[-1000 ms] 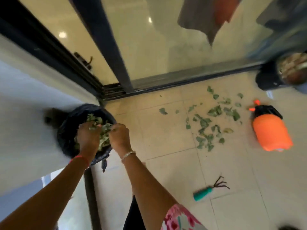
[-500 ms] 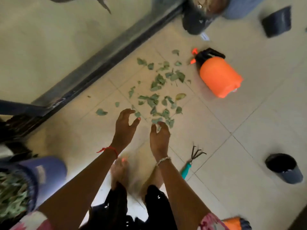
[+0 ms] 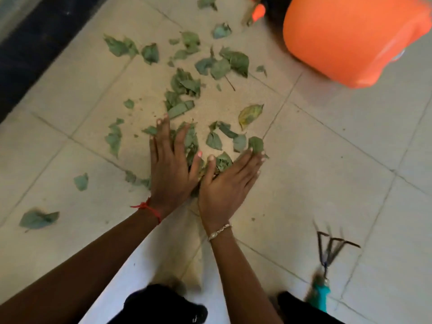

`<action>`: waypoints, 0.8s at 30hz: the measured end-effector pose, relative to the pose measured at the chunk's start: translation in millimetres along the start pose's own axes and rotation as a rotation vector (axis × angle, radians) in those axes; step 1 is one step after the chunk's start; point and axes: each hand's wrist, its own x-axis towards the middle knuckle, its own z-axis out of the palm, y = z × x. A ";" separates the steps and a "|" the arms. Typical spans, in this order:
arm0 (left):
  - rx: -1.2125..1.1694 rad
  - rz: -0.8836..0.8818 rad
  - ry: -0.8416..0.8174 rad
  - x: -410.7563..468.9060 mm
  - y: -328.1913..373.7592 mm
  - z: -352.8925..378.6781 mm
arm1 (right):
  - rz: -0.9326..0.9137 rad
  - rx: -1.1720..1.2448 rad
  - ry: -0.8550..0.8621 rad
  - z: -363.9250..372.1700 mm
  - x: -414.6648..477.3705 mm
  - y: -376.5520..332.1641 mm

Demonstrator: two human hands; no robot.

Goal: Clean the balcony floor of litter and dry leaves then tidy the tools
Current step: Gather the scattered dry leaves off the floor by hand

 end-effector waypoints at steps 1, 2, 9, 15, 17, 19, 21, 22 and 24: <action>0.018 0.038 0.016 9.4 -1.5 4.3 | -0.046 -0.007 0.003 3.6 8.9 -3.5; 0.028 0.073 0.032 23.6 -3.8 8.0 | -0.100 -0.008 0.017 8.2 22.0 -6.9; -0.019 0.056 0.072 119.3 -3.7 11.8 | -0.127 0.147 0.051 5.1 140.1 -3.3; -0.153 0.028 0.119 121.7 -7.4 10.6 | -0.296 0.414 -0.243 12.7 152.9 -17.4; -0.244 0.010 0.145 121.3 -8.0 6.4 | -0.215 0.546 -0.207 10.9 171.0 -23.7; -0.303 -0.007 0.164 120.2 -8.2 5.6 | -0.228 0.475 -0.208 12.4 187.3 -30.9; -0.339 -0.003 0.177 119.4 -7.7 6.7 | -0.299 0.416 -0.292 16.6 195.2 -40.6; -0.363 -0.001 0.194 119.4 -7.9 6.8 | -0.339 0.445 -0.339 20.1 198.2 -44.8; -0.403 0.003 0.238 119.3 -8.5 5.8 | -0.397 0.534 -0.367 24.2 204.7 -50.7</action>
